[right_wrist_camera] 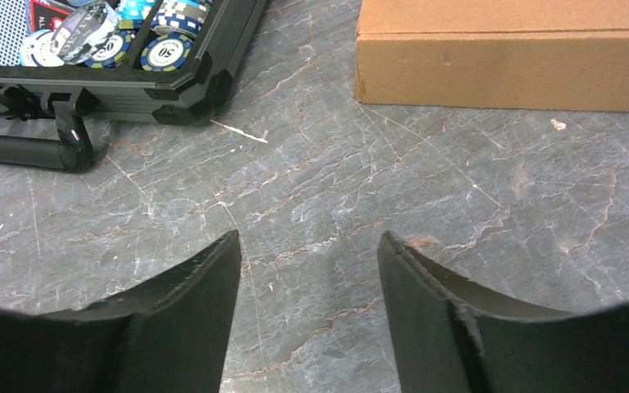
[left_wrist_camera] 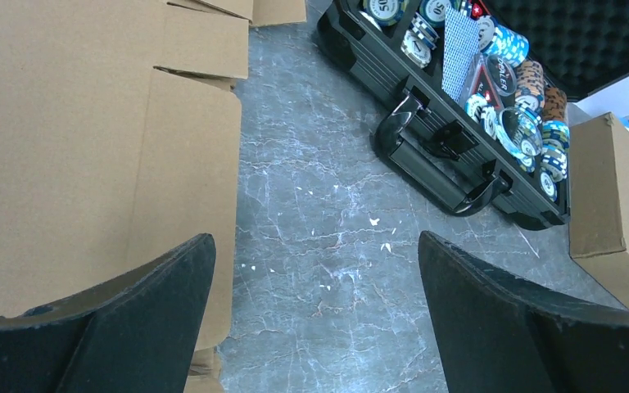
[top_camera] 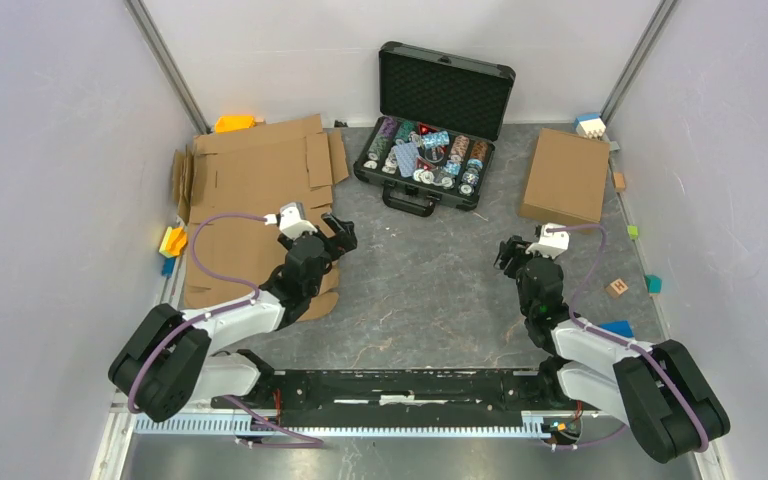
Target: Fold the paper box
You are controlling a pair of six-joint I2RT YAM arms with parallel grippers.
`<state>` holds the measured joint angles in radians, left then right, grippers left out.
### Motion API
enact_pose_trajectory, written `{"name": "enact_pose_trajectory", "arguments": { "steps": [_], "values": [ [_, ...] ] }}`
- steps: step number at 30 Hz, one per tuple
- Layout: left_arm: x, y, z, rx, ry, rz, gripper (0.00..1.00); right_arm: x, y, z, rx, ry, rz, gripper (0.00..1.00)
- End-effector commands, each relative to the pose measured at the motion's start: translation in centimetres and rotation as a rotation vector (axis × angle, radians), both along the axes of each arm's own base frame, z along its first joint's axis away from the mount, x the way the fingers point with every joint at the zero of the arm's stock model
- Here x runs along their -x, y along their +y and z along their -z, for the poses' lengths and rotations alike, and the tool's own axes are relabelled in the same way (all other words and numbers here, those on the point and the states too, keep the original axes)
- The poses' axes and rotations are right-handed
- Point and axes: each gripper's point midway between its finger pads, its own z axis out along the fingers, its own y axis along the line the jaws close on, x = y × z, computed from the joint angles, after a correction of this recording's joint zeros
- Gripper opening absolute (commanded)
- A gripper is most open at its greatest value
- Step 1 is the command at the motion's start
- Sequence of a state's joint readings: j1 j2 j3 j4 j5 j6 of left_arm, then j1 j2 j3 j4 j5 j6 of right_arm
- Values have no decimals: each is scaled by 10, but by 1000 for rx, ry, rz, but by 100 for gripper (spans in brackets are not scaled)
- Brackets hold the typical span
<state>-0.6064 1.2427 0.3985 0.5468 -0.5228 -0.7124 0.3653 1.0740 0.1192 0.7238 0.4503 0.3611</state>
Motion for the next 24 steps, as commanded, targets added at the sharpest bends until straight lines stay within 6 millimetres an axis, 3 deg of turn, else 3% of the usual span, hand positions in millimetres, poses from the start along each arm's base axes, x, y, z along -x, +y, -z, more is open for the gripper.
{"name": "enact_pose_trajectory", "arguments": {
  "steps": [1, 12, 20, 24],
  "values": [
    [-4, 6, -17, 49, -37, -57, 100, -6, -2, -16, -10, -48, 20, 70],
    [-14, 18, -17, -240, 89, -72, 100, -7, -1, -16, -8, -46, 18, 75],
    [-27, 31, -4, -514, 225, -89, 100, -6, -2, -14, -4, -40, 20, 76],
    [-32, 33, 13, -644, 343, -78, 100, -6, -2, -14, -3, -41, 20, 76]
  ]
}}
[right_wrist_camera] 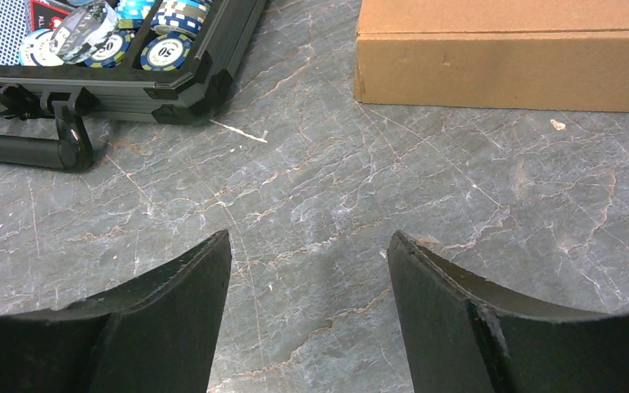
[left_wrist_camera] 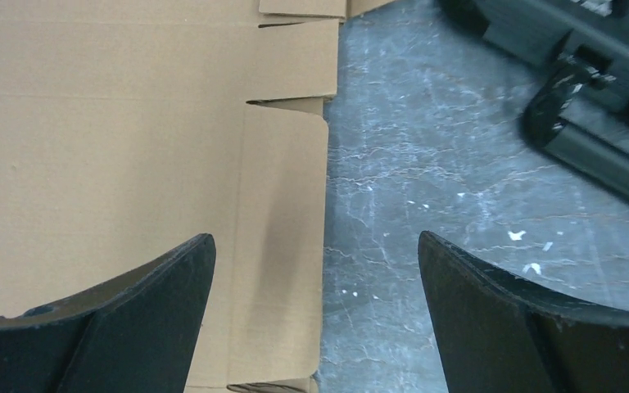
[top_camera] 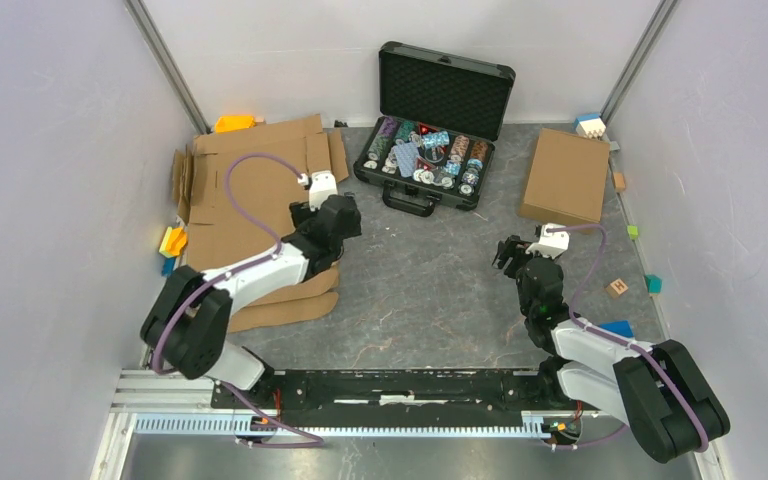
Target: Fold the paper box
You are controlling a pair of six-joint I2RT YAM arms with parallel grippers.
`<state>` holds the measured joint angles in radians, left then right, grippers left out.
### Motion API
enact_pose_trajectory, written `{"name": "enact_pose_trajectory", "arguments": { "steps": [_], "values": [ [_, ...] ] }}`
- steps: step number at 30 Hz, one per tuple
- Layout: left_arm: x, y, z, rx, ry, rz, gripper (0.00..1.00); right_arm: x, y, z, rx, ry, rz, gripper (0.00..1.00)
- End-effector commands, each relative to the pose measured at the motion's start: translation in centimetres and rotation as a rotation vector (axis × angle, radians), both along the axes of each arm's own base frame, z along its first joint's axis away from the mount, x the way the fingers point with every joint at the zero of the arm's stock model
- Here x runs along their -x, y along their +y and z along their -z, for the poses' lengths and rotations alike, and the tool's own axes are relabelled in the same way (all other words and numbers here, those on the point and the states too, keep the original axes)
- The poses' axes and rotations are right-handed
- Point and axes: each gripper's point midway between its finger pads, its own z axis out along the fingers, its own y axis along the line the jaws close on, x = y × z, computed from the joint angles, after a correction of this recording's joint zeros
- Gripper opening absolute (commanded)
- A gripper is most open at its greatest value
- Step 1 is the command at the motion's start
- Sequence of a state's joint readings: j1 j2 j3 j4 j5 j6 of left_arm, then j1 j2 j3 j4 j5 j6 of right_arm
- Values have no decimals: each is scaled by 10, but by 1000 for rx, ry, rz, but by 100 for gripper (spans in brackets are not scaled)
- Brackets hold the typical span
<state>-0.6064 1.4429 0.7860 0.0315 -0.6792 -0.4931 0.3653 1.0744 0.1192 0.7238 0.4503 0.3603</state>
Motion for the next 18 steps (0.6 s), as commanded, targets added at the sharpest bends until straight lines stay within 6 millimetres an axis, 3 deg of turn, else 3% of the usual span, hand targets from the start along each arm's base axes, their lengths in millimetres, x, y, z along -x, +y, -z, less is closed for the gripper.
{"name": "enact_pose_trajectory", "arguments": {
  "steps": [1, 8, 18],
  "values": [
    [-5, 14, 11, -217, 133, -19, 100, -7, -2, -14, -4, -42, 19, 76],
    [-14, 6, 46, -267, 282, -1, 100, -6, -2, -13, 0, -39, 21, 76],
    [-14, 38, 61, -341, 367, -101, 81, -6, -2, -11, 4, -35, 18, 75]
  ]
}}
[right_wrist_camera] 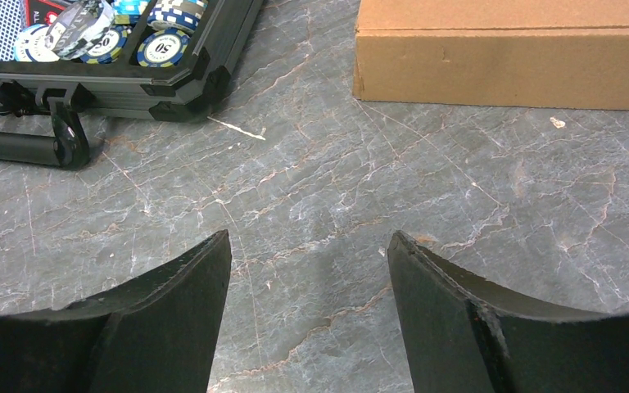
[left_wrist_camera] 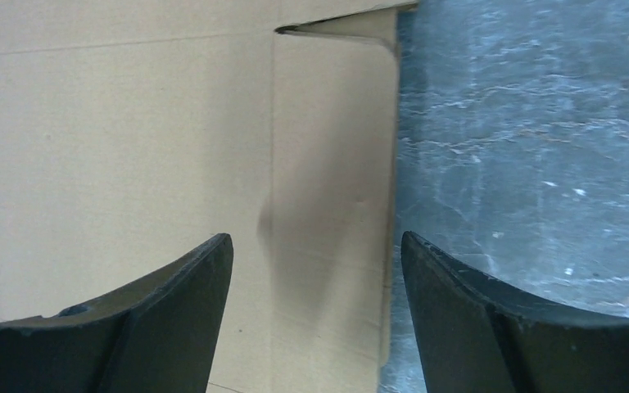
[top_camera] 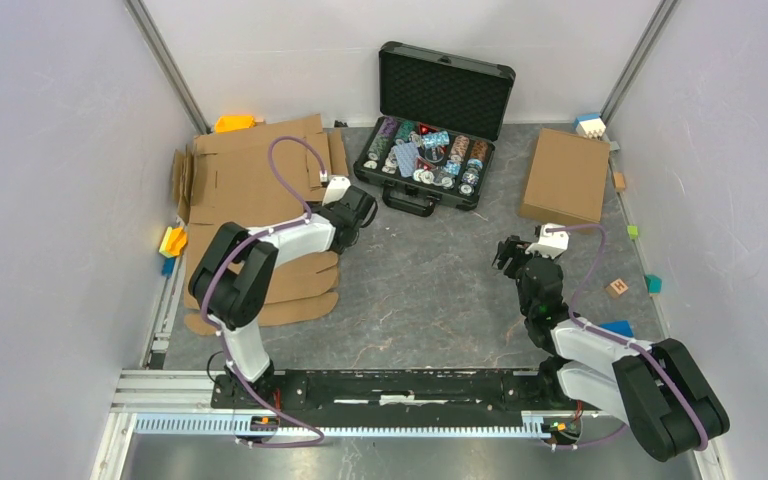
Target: Fold the paper box
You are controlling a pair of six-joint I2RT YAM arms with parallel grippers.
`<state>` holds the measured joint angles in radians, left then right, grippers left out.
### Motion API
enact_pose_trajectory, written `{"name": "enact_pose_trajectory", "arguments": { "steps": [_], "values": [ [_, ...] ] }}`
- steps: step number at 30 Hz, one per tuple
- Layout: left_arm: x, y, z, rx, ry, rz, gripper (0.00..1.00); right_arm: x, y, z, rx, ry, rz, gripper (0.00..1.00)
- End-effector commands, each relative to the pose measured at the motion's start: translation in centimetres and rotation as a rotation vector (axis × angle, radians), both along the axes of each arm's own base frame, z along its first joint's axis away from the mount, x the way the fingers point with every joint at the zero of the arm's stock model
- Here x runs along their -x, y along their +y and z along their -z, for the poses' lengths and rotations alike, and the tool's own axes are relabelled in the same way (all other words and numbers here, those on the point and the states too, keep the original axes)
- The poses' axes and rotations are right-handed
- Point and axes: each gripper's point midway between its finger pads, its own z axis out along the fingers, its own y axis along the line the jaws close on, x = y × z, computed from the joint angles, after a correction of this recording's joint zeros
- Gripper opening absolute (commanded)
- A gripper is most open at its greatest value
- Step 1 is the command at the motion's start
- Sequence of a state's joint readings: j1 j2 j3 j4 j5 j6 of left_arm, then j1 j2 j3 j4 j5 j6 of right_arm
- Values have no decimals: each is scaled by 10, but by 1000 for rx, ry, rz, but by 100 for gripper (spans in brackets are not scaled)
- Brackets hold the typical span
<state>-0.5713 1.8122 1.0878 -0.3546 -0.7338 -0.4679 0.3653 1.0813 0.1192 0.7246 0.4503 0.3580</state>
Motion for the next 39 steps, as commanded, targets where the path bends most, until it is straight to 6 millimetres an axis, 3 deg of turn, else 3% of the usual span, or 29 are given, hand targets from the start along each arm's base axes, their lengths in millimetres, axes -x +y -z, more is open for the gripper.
{"name": "enact_pose_trajectory", "arguments": {
  "steps": [1, 7, 16, 27, 35, 39],
  "values": [
    [-5, 18, -7, -36, 5, -42, 80, -7, -2, -13, -2, -40, 19, 75],
    [-4, 18, -7, -3, -9, -58, 69, -7, -1, -13, 0, -40, 17, 75],
    [1, 30, -29, 8, -113, -102, 65, -9, 0, -13, 5, -31, 15, 75],
    [6, 32, -42, 27, -171, -111, 69, -10, 0, -12, 8, -25, 14, 75],
    [6, 31, -40, 25, -157, -100, 82, -11, 0, -12, 11, -22, 12, 75],
    [7, 32, -42, 28, -166, -107, 78, -11, 1, -13, 10, -24, 10, 75]
  ]
}}
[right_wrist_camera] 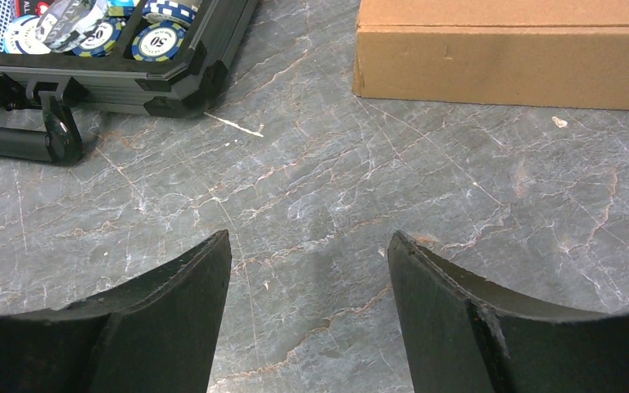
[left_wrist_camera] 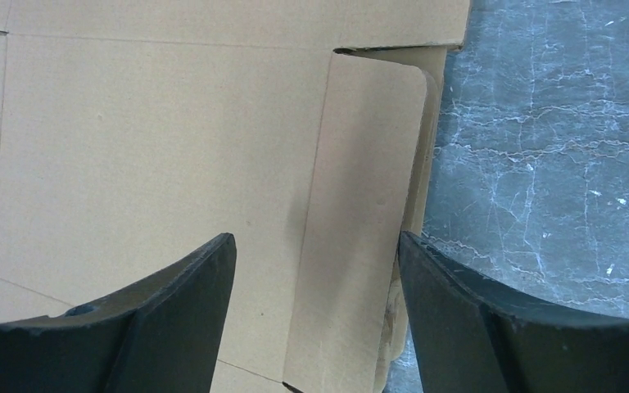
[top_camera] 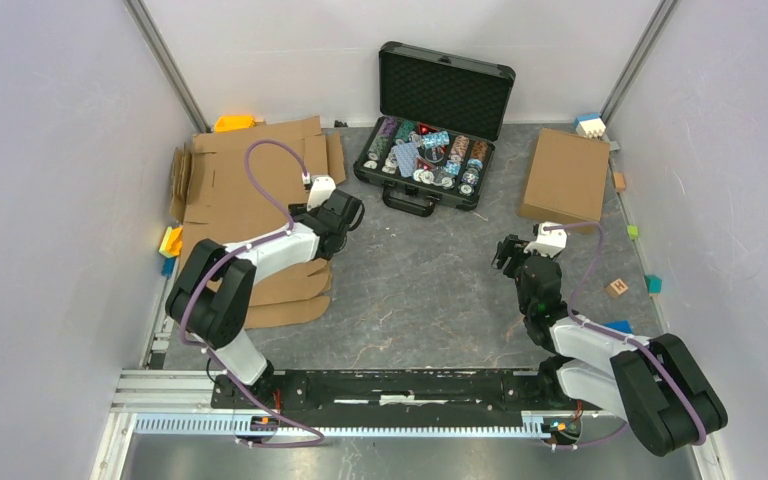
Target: Fold the paper box
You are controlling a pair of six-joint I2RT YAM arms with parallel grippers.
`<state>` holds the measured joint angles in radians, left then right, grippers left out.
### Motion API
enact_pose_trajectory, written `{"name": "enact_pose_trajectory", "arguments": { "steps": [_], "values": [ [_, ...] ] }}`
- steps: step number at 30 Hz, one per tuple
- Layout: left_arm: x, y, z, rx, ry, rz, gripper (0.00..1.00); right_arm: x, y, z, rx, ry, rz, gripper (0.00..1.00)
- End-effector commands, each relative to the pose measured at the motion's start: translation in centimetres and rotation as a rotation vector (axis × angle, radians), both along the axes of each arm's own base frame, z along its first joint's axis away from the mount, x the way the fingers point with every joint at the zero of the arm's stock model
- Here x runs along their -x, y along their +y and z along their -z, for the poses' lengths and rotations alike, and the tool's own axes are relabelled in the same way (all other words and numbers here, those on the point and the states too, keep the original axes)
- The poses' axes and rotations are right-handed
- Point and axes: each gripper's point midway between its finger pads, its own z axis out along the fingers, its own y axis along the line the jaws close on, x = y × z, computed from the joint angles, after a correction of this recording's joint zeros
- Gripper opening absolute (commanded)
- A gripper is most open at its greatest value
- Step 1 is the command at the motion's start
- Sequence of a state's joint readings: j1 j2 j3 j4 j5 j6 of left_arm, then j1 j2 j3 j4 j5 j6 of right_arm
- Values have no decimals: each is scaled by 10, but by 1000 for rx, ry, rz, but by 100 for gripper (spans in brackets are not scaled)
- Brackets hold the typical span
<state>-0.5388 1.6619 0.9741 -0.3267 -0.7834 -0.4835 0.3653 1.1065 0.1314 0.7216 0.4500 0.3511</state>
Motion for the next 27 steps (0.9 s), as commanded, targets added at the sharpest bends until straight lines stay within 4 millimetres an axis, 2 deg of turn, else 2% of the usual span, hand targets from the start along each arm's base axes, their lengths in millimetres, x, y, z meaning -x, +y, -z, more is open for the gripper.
{"name": "enact_pose_trajectory", "arguments": {
  "steps": [1, 5, 8, 14, 18, 22, 25, 26, 27],
  "values": [
    [-5, 4, -19, 19, -89, -47, 75, -9, 0, -15, -1, -37, 12, 75],
    [-2, 6, -21, 27, -108, -59, 52, -9, 1, -15, 0, -36, 10, 75],
    [-2, 7, -21, 32, -112, -60, 39, -10, 1, -15, -1, -35, 8, 75],
    [-3, 11, -13, 59, -86, -72, 32, -10, 1, -15, 0, -35, 9, 76],
    [-5, 15, -2, 85, -46, -88, 32, -10, 1, -14, 2, -33, 9, 76],
    [-6, 14, 2, 82, -24, -86, 38, -10, 1, -14, 3, -32, 8, 76],
    [-7, 14, 3, 86, -18, -85, 39, -10, 1, -14, 3, -31, 7, 76],
    [-7, 14, 4, 87, -17, -84, 35, -10, 1, -14, 3, -29, 7, 76],
    [-7, 14, 4, 89, -19, -85, 27, -11, 1, -14, 4, -30, 7, 76]
  ]
}}
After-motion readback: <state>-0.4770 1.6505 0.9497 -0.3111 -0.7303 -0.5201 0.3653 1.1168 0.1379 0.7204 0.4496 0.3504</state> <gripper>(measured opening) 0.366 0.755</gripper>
